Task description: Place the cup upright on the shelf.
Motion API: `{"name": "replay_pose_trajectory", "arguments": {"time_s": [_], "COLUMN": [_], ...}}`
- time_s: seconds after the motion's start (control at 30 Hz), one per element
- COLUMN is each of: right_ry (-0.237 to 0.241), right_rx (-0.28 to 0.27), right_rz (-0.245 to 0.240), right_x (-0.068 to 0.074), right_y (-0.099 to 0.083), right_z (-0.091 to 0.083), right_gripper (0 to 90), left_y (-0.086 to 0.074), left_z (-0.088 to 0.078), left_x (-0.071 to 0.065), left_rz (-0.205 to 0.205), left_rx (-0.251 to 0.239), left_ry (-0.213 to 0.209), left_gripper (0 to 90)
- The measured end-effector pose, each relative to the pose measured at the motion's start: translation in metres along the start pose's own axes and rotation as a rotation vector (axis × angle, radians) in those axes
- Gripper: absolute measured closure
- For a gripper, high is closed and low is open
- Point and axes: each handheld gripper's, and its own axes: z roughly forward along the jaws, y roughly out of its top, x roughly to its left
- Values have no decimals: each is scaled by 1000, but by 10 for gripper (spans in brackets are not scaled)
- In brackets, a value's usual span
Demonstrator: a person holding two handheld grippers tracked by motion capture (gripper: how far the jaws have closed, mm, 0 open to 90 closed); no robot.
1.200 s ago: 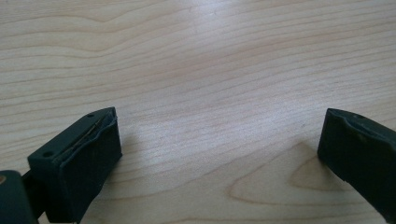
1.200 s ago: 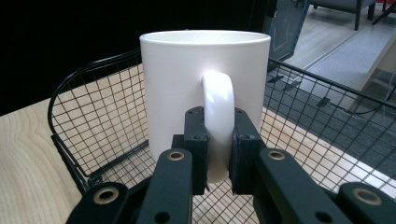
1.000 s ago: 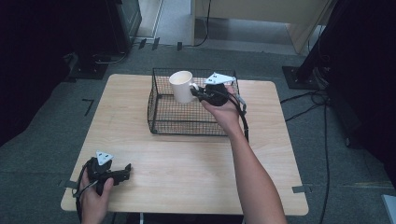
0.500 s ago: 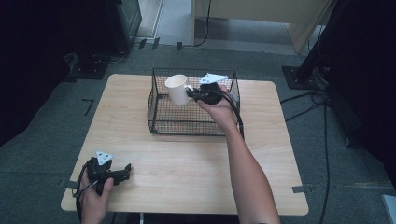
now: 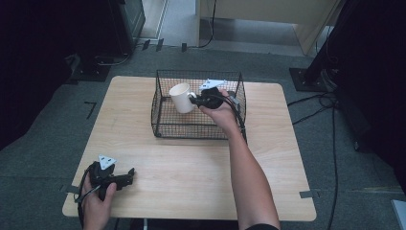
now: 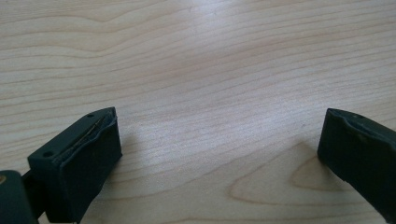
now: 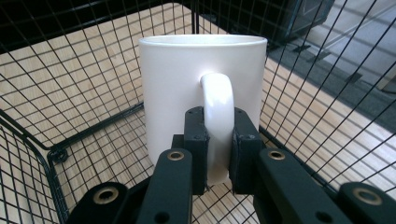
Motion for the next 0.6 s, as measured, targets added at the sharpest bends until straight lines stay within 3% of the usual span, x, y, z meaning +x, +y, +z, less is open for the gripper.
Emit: {"name": "replay_pose_trajectory", "arguments": {"time_s": [0.2,0.3,0.4,0.6], "right_ry": [12,15,35,40], "right_rx": [50,47,57,65], "right_rz": [-14,-11,-39,-5], "right_x": [-1,-3,-3,-3], "right_y": [-4,-5,-7,-8], "right_z": [6,7,8,10], "right_gripper": [804,803,802,801], "left_y": [0,0,0,0], "left_z": [0,0,0,0], "left_x": [0,0,0,0], "left_rz": [3,2,2,3], "left_rx": [4,3,3,2], "left_ry": [1,1,1,1], "left_gripper": [0,0,0,0]}}
